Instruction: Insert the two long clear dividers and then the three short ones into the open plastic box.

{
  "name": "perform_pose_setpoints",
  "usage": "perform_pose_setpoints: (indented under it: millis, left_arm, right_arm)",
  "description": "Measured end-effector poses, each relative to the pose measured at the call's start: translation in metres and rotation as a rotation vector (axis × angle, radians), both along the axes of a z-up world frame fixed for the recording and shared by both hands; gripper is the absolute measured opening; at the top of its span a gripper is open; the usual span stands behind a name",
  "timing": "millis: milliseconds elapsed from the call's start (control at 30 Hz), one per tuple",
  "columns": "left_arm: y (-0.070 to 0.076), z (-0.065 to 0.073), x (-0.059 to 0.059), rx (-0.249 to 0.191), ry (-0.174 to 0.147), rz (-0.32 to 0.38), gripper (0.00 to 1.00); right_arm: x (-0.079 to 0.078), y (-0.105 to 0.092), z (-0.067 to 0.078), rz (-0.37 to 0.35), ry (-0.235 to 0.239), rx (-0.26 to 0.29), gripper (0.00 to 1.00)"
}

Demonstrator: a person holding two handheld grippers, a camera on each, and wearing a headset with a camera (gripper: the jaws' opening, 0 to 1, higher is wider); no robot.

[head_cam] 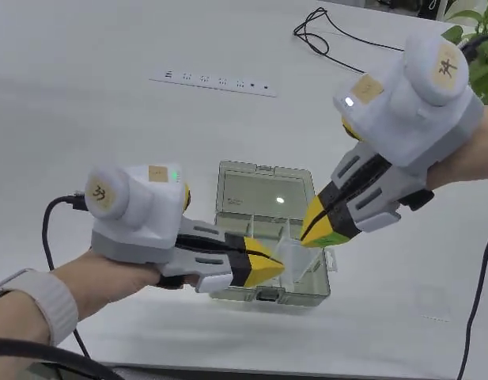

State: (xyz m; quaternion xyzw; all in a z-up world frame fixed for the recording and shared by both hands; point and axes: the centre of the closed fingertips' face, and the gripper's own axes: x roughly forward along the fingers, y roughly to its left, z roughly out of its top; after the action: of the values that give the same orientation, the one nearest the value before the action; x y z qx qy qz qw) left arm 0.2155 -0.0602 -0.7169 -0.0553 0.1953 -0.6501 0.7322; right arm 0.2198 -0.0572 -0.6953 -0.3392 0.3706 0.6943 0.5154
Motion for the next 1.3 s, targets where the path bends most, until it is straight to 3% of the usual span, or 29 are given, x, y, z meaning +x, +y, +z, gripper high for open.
perform_pose_setpoints:
  millis: [300,733,800,900,967,1133,1200,1300]
  left_arm:
    - [0.000,0.002,0.000,-0.009,0.001,0.005,0.00]
    - [0.003,-0.004,0.002,0.030,-0.003,0.011,0.00]
    - [0.003,-0.005,0.002,0.034,0.009,0.014,0.00]
    - [0.006,-0.007,0.005,0.045,-0.002,0.031,0.00]
    - [0.007,-0.009,0.007,0.051,-0.005,0.045,0.08]
    - [0.016,-0.018,0.015,0.109,-0.060,0.094,0.29]
    - [0.019,-0.021,0.019,0.121,-0.066,0.117,0.38]
    - [0.026,-0.025,0.024,0.144,-0.088,0.149,0.45]
  right_arm:
    - [0.000,-0.003,-0.006,0.006,0.007,-0.031,0.03]
    - [0.002,0.002,-0.009,0.015,-0.012,-0.053,0.02]
    - [0.002,0.003,-0.010,0.018,-0.009,-0.059,0.02]
    - [0.004,0.005,-0.011,0.018,-0.017,-0.060,0.02]
    - [0.008,0.005,-0.011,0.014,-0.033,-0.060,0.02]
    - [0.022,0.003,-0.017,-0.027,-0.068,-0.070,0.02]
    - [0.029,0.001,-0.020,-0.044,-0.080,-0.074,0.02]
    - [0.035,0.001,-0.023,-0.075,-0.098,-0.078,0.02]
